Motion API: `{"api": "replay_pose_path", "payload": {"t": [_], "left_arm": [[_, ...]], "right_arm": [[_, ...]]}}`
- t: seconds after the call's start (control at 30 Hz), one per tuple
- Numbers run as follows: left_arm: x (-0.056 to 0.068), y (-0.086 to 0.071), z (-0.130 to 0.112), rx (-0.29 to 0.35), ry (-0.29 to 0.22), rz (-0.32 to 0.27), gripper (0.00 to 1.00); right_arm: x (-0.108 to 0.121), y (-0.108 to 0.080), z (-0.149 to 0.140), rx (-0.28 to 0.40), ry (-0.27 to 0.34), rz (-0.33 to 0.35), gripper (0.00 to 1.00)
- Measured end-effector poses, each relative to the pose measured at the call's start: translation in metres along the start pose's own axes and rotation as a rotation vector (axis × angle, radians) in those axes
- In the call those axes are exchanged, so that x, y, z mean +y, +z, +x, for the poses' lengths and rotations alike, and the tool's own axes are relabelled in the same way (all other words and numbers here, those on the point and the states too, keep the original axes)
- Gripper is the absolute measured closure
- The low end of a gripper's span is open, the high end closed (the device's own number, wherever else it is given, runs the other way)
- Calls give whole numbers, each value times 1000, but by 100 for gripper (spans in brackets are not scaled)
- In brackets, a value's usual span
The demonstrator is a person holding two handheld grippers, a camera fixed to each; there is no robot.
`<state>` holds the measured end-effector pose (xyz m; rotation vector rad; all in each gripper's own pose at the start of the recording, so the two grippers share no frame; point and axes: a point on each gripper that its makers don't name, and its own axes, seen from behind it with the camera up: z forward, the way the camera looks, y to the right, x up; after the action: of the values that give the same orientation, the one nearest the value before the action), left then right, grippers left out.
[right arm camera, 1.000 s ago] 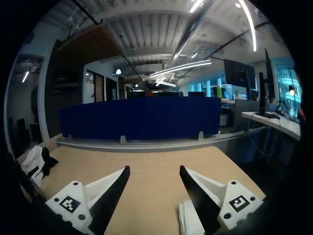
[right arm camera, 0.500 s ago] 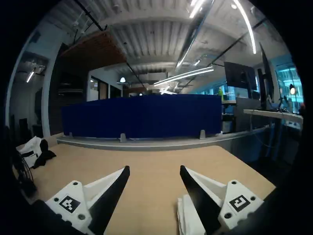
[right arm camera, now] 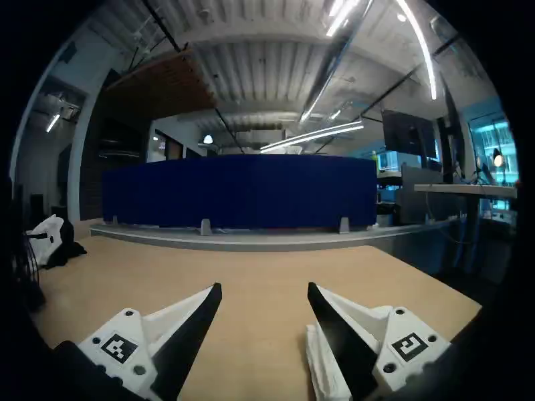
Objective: Fold towel
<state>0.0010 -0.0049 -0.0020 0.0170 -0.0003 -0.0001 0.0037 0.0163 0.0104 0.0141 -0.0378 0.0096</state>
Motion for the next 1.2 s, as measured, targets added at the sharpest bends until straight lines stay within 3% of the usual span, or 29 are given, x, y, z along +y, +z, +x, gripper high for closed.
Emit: {"api": "replay_pose_path", "payload": {"t": [0.3, 0.57, 0.9, 1.2], "left_arm": [[0, -1, 0, 0, 0, 0, 10], [0, -1, -1, 0, 0, 0, 10], [0, -1, 0, 0, 0, 0, 10], [0, -1, 0, 0, 0, 0, 10]], "right_arm": [[10, -1, 1, 11, 51, -32, 1], [2, -1, 2, 13, 87, -25, 1], [-8, -2, -3, 17, 86, -20, 1], [-15, -1, -4, 32, 41, -15, 1]]}}
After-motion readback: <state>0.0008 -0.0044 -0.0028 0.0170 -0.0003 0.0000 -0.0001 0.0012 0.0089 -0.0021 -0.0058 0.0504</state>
